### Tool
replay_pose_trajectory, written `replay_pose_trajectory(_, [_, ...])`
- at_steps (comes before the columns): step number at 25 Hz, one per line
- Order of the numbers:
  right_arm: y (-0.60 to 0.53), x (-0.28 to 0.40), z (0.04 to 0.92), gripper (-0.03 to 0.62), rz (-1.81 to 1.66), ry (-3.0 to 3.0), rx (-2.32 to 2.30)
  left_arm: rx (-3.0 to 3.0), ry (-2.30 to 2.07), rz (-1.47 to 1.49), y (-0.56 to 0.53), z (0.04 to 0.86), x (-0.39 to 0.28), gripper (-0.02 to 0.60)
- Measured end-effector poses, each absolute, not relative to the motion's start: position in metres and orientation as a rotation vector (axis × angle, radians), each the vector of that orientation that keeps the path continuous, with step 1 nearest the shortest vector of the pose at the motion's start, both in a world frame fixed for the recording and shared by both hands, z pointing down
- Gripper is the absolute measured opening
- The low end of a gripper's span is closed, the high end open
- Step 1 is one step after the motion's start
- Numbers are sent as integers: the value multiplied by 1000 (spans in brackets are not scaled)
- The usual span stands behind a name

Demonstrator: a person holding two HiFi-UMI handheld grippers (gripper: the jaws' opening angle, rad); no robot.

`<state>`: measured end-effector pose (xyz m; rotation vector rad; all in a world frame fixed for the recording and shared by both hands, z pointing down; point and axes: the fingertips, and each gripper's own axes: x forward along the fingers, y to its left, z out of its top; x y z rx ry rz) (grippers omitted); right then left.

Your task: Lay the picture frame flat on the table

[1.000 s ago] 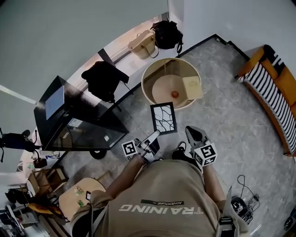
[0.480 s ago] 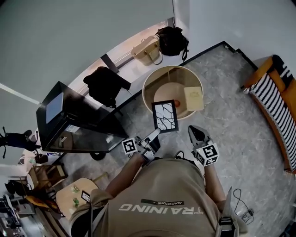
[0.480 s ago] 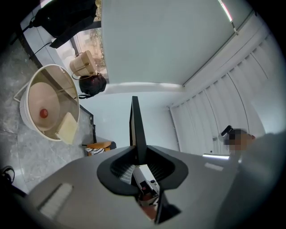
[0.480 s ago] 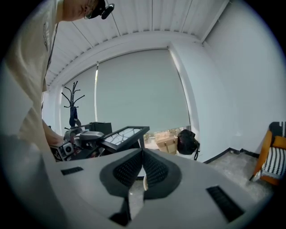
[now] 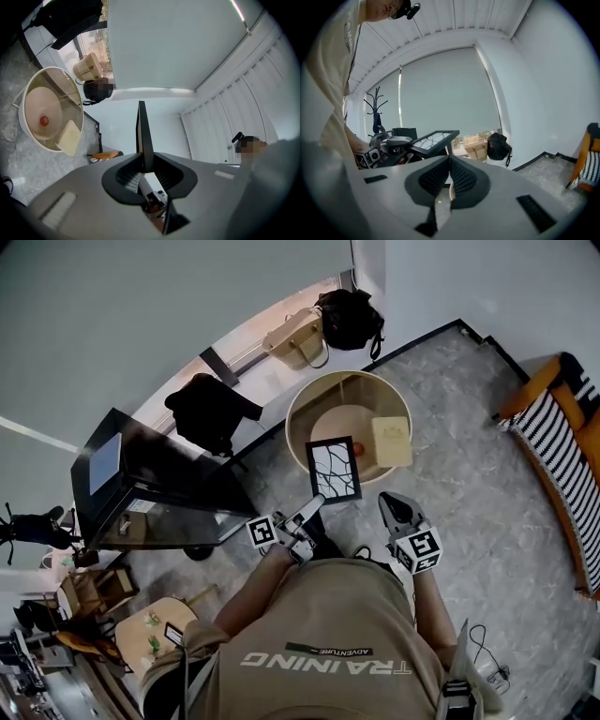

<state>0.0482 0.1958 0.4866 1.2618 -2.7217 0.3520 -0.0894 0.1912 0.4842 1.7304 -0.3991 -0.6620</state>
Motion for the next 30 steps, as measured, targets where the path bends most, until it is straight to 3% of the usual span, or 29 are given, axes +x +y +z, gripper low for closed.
replay_pose_trajectory(21, [74, -19, 468, 8, 290, -2609, 1346, 1723, -210, -570, 67, 489, -132, 77])
replay_pose_trajectory(30, [56, -18, 479, 8, 332, -2516, 1414, 1680, -184, -534, 41, 510, -142, 77])
